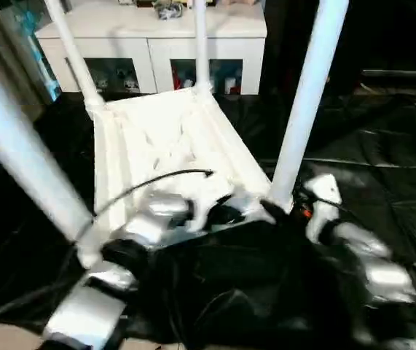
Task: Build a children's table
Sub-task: Rotate leg to tighten
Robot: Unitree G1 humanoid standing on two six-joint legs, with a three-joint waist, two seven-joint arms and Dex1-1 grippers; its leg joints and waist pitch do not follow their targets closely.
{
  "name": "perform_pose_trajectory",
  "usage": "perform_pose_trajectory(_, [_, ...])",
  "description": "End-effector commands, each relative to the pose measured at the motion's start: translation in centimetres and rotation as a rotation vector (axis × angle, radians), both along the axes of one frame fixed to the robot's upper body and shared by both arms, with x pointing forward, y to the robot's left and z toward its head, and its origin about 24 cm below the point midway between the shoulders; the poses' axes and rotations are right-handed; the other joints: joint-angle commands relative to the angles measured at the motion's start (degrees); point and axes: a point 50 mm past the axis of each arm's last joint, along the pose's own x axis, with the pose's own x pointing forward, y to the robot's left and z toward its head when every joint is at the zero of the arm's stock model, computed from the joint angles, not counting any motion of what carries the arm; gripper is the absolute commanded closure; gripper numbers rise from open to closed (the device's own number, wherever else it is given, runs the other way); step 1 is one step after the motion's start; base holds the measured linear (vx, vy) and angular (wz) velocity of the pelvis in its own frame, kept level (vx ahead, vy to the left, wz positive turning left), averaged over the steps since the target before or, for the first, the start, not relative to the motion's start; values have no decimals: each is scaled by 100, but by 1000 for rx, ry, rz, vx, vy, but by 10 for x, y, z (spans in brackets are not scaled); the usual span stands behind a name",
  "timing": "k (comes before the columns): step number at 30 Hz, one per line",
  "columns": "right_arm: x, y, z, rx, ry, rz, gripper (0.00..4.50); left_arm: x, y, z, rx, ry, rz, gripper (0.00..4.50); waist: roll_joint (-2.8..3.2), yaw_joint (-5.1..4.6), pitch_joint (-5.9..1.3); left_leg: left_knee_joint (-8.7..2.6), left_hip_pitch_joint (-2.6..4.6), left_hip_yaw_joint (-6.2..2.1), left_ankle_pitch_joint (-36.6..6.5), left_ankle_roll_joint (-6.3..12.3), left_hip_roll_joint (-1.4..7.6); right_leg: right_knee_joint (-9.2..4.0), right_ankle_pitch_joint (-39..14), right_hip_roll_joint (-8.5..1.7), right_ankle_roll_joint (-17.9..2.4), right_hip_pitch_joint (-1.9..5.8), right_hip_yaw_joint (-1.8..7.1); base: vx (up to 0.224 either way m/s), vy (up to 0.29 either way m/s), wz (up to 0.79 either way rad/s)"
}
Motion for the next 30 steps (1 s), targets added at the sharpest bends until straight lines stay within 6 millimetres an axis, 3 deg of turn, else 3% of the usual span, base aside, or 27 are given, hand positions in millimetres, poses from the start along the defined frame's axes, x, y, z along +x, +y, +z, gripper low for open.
perform_pose_trajectory(1, [-11,36,-6,49,49,232,81,-5,-16,9,-33,-37,-104,450,-111,56,-317,-477,23,-134,-1444,515,325,-326,-1233,-268,-1340,203,180,70,-32,4])
perform_pose_trajectory(3, [-15,28,-4,32,61,292,81,-7,-10,8,-18,-24,-154,450,-101,92,-357,-419,-6,-129,-915,652,336,-229,-664,-257,-1488,236,162,65,-31,0])
perform_pose_trajectory(6, [-21,16,-1,4,77,370,81,-11,-2,7,-11,-2,-212,450,-116,192,-394,-323,12,-90,-458,887,327,-125,84,-244,-1676,200,179,38,-17,0])
perform_pose_trajectory(7, [-23,13,1,10,87,388,81,-13,1,8,-17,10,-240,450,-137,208,-400,-302,1,-82,-372,934,312,-111,199,-247,-1692,199,182,0,0,0])
perform_pose_trajectory(9, [-24,8,4,16,100,415,81,-15,5,9,-25,26,-277,450,-108,293,-418,-269,-5,-93,-146,1106,336,-63,362,-245,-1724,176,170,0,0,0])
perform_pose_trajectory(10, [-26,6,5,16,110,437,81,-16,7,9,-27,35,-293,450,-140,304,-410,-271,-16,-93,-148,1117,337,-65,305,-241,-1715,181,166,0,0,0])
perform_pose_trajectory(13, [-29,4,7,9,123,480,81,-17,12,10,-27,50,-314,450,-126,347,-375,-313,3,-95,-478,972,362,-117,-364,-240,-1644,159,163,0,0,0])
perform_pose_trajectory(15, [-30,3,7,8,126,493,81,-18,14,11,-25,55,-321,450,-118,356,-349,-357,26,-95,-821,746,375,-165,-795,-236,-1576,142,177,0,0,0])
perform_pose_trajectory(18, [-30,3,7,14,129,504,104,-18,16,10,-22,59,-328,450,-131,350,-343,-382,32,-98,-1007,545,371,-183,-996,-244,-1490,145,192,0,0,0])
perform_pose_trajectory(23, [-35,6,5,37,159,535,141,-20,16,9,-19,62,-331,450,-136,356,-356,-363,20,-94,-877,549,361,-161,-837,-248,-1488,155,197,0,0,0])
perform_pose_trajectory(27, [-39,8,2,42,170,548,170,-20,15,8,-17,59,-325,450,-134,387,-371,-334,9,-93,-657,658,351,-134,-609,-244,-1499,157,190,0,0,0])
perform_pose_trajectory(30, [-43,12,-4,58,178,505,178,-14,11,6,-5,25,-238,450,-129,405,-369,-335,12,-94,-696,649,355,-145,-669,-247,-1475,154,194,0,0,0])
